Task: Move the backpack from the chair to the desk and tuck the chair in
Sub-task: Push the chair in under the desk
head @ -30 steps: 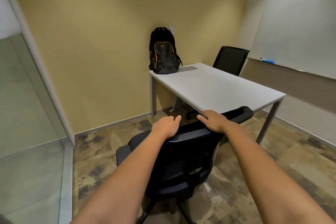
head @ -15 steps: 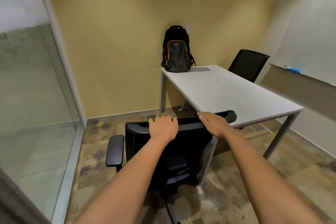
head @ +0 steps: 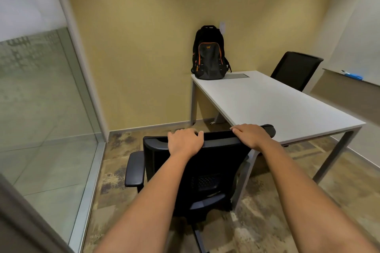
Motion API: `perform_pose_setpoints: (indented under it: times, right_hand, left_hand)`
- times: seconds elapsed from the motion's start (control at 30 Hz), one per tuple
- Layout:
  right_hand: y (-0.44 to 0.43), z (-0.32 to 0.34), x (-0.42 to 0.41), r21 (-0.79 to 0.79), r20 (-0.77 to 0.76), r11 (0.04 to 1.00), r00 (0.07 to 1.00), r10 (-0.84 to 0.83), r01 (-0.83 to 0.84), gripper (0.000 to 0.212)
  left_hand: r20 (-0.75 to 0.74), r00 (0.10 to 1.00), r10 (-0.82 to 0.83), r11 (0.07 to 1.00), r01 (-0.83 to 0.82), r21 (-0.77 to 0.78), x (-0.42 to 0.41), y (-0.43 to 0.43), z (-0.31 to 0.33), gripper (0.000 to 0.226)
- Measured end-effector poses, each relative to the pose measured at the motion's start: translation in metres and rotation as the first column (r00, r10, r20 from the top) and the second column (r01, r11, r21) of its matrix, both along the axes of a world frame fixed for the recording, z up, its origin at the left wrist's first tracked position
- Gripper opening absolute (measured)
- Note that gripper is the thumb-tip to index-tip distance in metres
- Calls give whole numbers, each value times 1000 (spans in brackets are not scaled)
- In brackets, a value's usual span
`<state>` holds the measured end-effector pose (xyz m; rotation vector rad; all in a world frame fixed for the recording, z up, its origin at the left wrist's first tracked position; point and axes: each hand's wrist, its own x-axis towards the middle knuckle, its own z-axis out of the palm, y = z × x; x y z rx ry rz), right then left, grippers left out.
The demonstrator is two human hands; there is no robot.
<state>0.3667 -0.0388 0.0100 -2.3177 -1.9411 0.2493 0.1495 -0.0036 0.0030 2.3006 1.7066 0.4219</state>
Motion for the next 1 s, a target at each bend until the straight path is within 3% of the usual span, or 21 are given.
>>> perform_pose_setpoints:
  times: [0.27, 1.0]
  right_hand:
    - [7, -2, -6, 0, 39, 1000, 999, 2, -2, 45]
    - [62, -6, -55, 68, -10, 997, 999, -35, 36, 45]
  left_hand:
    - [5, 998, 70, 995, -70, 75, -7, 9, 2, 42]
    - [-14, 1000, -10, 996, 11, 86, -52, 95, 2, 41]
